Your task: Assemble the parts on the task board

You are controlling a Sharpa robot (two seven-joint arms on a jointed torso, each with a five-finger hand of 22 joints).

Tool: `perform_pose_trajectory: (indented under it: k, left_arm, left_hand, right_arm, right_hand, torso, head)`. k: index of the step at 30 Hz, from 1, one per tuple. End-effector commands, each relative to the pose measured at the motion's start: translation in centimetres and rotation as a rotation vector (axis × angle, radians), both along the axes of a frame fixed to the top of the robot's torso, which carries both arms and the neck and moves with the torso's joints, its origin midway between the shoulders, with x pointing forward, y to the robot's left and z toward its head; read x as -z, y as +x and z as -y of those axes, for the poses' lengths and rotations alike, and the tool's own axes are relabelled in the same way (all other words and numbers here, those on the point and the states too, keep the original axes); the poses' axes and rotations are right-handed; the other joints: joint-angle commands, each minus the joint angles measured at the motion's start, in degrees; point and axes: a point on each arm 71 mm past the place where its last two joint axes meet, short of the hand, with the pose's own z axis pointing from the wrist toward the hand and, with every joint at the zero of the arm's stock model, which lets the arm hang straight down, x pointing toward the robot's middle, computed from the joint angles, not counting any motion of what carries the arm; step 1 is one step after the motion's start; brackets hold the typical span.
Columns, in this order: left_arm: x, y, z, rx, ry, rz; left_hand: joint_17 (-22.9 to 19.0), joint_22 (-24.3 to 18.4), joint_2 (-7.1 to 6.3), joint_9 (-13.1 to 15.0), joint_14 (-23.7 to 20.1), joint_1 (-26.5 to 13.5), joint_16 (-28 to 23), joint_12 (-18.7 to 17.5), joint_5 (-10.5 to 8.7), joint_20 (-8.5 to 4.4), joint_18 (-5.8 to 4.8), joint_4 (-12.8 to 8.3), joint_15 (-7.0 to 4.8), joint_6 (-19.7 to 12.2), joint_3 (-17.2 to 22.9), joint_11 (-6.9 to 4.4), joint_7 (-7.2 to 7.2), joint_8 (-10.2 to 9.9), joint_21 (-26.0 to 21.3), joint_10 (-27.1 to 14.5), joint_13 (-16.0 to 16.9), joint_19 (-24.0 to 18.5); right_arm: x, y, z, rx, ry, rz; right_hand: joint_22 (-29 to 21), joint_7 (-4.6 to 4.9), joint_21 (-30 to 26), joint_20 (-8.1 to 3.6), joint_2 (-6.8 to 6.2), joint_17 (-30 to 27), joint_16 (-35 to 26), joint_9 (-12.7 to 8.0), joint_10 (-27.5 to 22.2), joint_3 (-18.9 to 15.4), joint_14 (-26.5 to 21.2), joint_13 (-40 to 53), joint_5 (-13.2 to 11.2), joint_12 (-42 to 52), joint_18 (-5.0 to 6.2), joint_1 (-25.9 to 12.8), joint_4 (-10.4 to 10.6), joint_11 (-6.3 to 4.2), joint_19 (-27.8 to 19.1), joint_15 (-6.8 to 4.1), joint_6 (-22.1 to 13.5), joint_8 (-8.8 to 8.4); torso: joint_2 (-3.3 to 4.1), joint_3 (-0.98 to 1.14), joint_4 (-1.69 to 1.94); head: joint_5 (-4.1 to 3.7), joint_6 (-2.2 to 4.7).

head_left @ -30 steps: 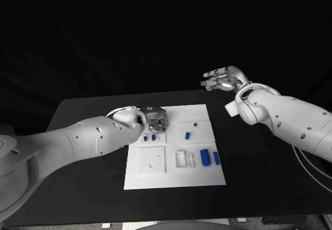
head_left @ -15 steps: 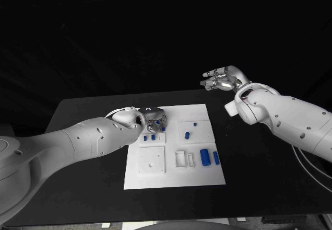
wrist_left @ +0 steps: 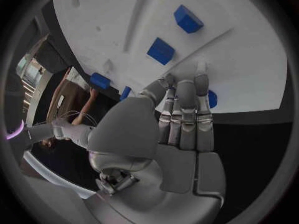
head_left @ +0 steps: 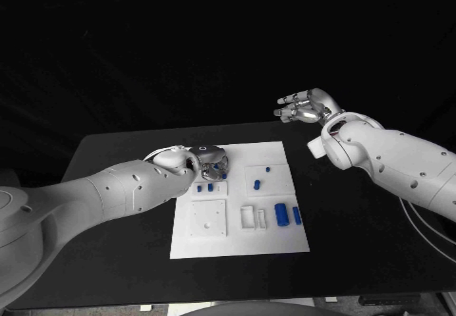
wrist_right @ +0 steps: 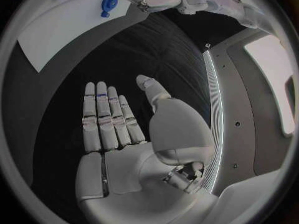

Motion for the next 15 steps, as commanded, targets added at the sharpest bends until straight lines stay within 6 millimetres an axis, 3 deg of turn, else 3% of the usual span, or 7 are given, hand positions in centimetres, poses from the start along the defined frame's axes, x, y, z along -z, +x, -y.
perform_pose_trajectory:
  k: [1,15]
  left_arm:
    - [0.38,-0.31,0.29,0.016,-0.009,-0.02]
    - [0.43,-0.5,0.54,0.03,-0.013,-0.033]
  left_hand:
    - [0.1,1.2,-0.07,-0.09,0.56,-0.13,0.28,-0.23,-0.23,-0.23,0.23,0.08,-0.03,-0.81,0.34,0.04,-0.05,-0.21,0.32,0.51,0.04,0.09]
    - [-0.01,1.09,-0.91,-0.14,0.48,-0.24,0.0,-0.23,-0.35,0.03,0.37,-0.06,0.25,-3.64,-0.23,0.4,-1.03,-0.21,0.02,-0.69,0.04,0.14]
  right_arm:
    - [-0.07,-0.01,-0.15,-0.012,0.001,0.006]
    - [-0.06,0.0,-0.1,-0.011,0.0,0.005]
  right_hand:
    - [-0.07,-0.1,-0.18,0.11,-0.39,-0.08,-0.19,-0.08,-0.35,0.35,-0.36,-0.09,0.18,0.14,0.21,-0.13,-0.14,0.07,-0.36,-0.09,-0.05,-0.24]
    - [-0.07,-0.12,-0.18,0.1,-0.48,-0.07,-0.18,-0.08,-0.31,0.66,-0.34,-0.09,0.23,0.12,0.21,-0.22,-0.16,0.04,-0.36,-0.11,0.03,-0.24]
  torso:
    - [-0.03,0.01,-0.07]
    - [-0.03,-0.01,0.0]
  head:
    - [0.05,-0.03]
    - [-0.09,-0.07]
